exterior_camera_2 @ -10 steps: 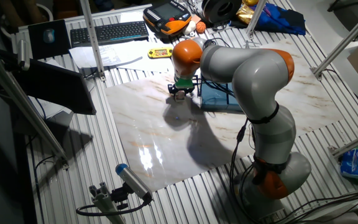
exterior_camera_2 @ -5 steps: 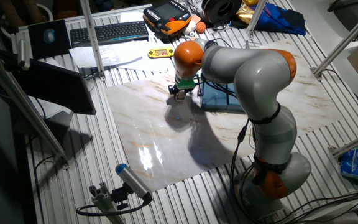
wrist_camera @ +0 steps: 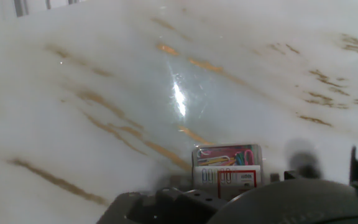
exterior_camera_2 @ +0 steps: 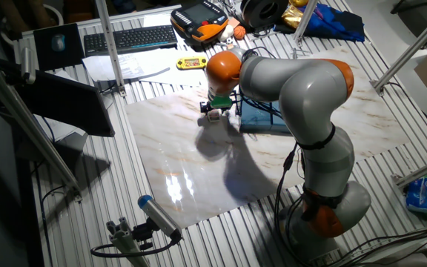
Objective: Take something out of a drawer
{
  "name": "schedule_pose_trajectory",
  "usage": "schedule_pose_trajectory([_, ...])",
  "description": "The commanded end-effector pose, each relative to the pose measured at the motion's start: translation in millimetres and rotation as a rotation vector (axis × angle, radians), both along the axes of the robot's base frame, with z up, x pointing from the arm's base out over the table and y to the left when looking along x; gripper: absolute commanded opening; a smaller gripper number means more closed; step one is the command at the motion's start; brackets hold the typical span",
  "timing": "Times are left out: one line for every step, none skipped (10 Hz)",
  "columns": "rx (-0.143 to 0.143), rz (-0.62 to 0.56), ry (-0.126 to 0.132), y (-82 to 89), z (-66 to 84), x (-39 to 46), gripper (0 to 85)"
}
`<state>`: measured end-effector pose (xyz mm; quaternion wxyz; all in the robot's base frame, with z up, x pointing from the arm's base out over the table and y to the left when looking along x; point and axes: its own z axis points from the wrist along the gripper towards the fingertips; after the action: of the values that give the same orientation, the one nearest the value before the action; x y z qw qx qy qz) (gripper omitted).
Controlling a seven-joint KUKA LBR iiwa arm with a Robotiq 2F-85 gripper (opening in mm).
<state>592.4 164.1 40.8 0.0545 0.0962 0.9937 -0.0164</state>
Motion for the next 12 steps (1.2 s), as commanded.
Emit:
schedule_pose_trajectory([0.002, -0.002, 0.002, -0.3, 4.2, -0.9, 85.0])
schedule_pose_trajectory([0.004, -0.007, 0.008, -0.9, 15.0, -3.5, 85.0])
schedule_pose_trajectory([0.004, -0.001, 0.025, -4.6, 34.0, -5.1, 85.0])
schedule_pose_trajectory([0.001, 0.009, 0.033, -11.0, 50.2, -6.2, 68.0])
schedule_pose_trajectory([-0.001, 0.021, 0.038, -18.8, 64.4, -6.3, 68.0])
schedule_pose_trajectory([0.005, 0.032, 0.042, -27.5, 76.4, -6.4, 68.0])
schedule_pose_trajectory([0.019, 0.051, 0.053, -36.7, 89.0, -6.6, 68.0])
schedule_pose_trajectory([0.028, 0.064, 0.055, -43.5, 98.2, -7.7, 51.0])
schedule_pose_trajectory([0.032, 0.067, 0.055, -48.1, 105.1, -9.4, 34.0])
schedule_pose_trajectory([0.036, 0.078, 0.053, -51.9, 110.1, -10.0, 34.0])
schedule_pose_trajectory([0.044, 0.090, 0.053, -56.6, 114.1, -9.8, 17.0])
schedule_pose_trajectory([0.052, 0.101, 0.053, -60.0, 116.5, -9.7, 0.0])
